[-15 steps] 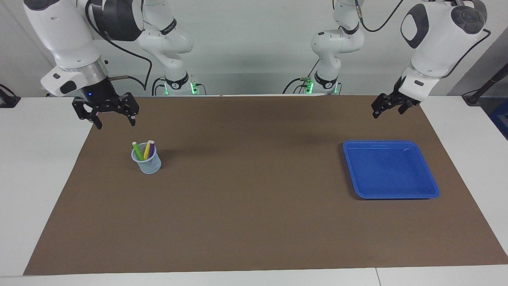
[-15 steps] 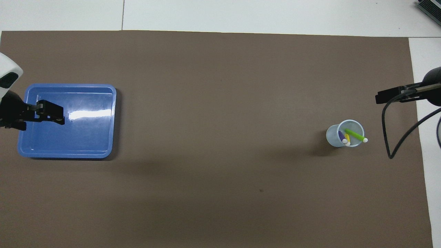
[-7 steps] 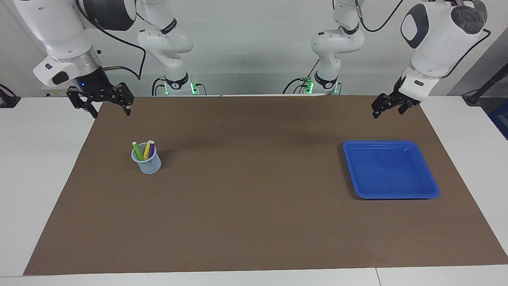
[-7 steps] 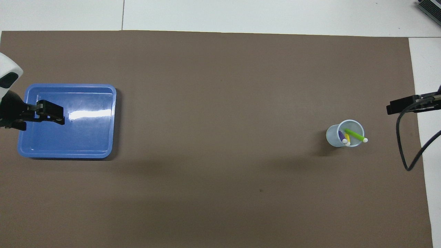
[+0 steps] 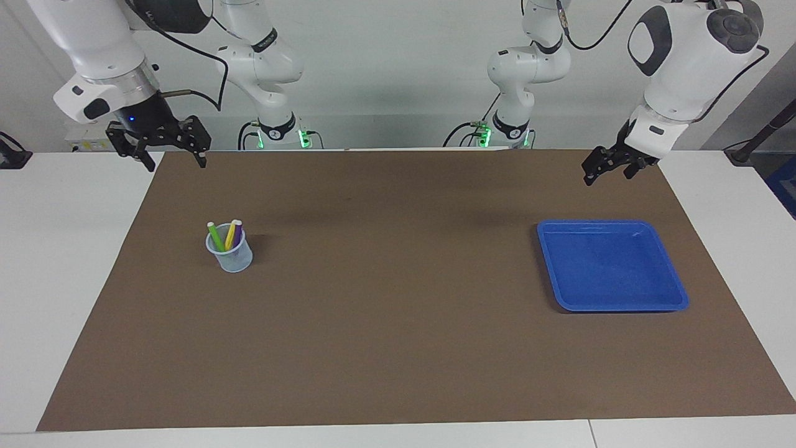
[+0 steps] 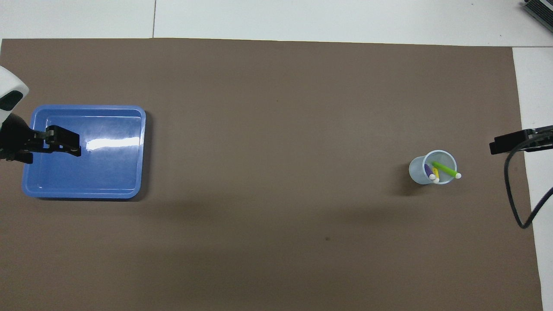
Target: Transfer and insert pens with both arms
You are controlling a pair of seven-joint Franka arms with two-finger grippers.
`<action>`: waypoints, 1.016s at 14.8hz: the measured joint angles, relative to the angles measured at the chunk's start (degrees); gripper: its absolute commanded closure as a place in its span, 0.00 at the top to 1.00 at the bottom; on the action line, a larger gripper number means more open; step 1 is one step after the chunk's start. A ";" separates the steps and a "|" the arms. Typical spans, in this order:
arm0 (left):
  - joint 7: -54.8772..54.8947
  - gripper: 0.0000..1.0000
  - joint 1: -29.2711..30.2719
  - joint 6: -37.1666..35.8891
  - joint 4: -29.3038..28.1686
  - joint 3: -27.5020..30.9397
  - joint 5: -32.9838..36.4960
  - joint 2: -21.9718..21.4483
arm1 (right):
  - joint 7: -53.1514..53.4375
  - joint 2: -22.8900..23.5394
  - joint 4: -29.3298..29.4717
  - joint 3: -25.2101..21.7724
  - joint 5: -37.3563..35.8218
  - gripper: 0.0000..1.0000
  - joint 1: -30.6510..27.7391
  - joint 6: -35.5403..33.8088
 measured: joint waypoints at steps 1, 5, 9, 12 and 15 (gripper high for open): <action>0.00 1.00 0.00 0.00 0.00 0.00 0.00 0.00 | 0.00 0.00 0.00 -0.01 0.00 1.00 0.00 -0.41; 0.00 1.00 0.00 0.00 0.00 0.00 0.00 0.00 | 0.00 0.00 0.00 -0.04 0.00 1.00 0.00 -1.80; 0.00 1.00 0.00 0.00 0.00 0.00 0.00 0.00 | 0.00 0.00 0.00 -0.13 0.02 1.00 0.01 -2.57; 0.00 1.00 0.00 0.00 0.00 0.00 0.00 0.00 | 0.00 0.00 0.00 -0.13 0.03 1.00 0.11 -2.59; 0.00 1.00 0.00 0.00 0.00 0.00 0.00 0.00 | 0.00 0.00 0.00 -0.13 0.03 1.00 0.13 -2.59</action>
